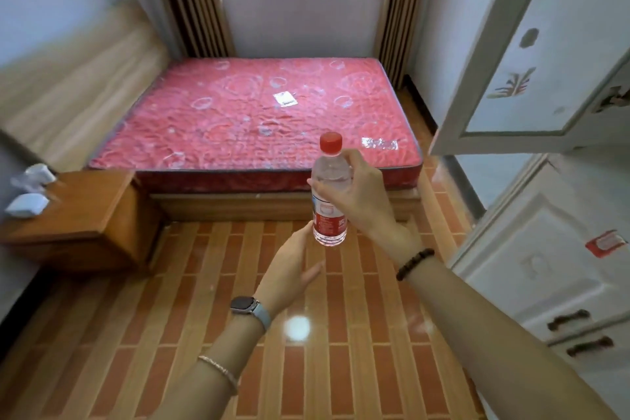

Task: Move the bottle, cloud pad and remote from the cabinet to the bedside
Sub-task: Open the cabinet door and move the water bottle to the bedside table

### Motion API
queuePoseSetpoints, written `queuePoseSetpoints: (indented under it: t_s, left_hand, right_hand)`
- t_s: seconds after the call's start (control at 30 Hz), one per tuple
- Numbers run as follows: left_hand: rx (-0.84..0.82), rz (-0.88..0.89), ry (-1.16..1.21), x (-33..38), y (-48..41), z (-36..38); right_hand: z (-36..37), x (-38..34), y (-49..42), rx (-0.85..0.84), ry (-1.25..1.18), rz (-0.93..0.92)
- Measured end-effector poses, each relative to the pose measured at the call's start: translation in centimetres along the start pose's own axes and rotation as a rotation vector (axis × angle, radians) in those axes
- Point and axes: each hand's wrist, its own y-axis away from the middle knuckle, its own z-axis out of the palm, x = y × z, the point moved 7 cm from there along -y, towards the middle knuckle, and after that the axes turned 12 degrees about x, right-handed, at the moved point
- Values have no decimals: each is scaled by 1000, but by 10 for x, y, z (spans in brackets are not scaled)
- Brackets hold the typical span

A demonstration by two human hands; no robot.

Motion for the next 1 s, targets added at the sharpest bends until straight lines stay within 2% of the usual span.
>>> queuePoseSetpoints:
  t_s: [0.33,0.57,0.8,1.0]
  left_hand:
    - [129,-234,-102,-132,74,-162]
    - [257,-352,-177,-195,113,-257]
    - [371,-479,-246,-242,142,-318]
    - [455,-600,-296,-281,133,-353]
  right_hand:
    - [196,-113,52,-200,-127,-127]
    - [304,-183,77,-326,-239,-204]
    - [397,-229,92,-470,-324,-272]
    - [458,-256,78,-567,-397,-298]
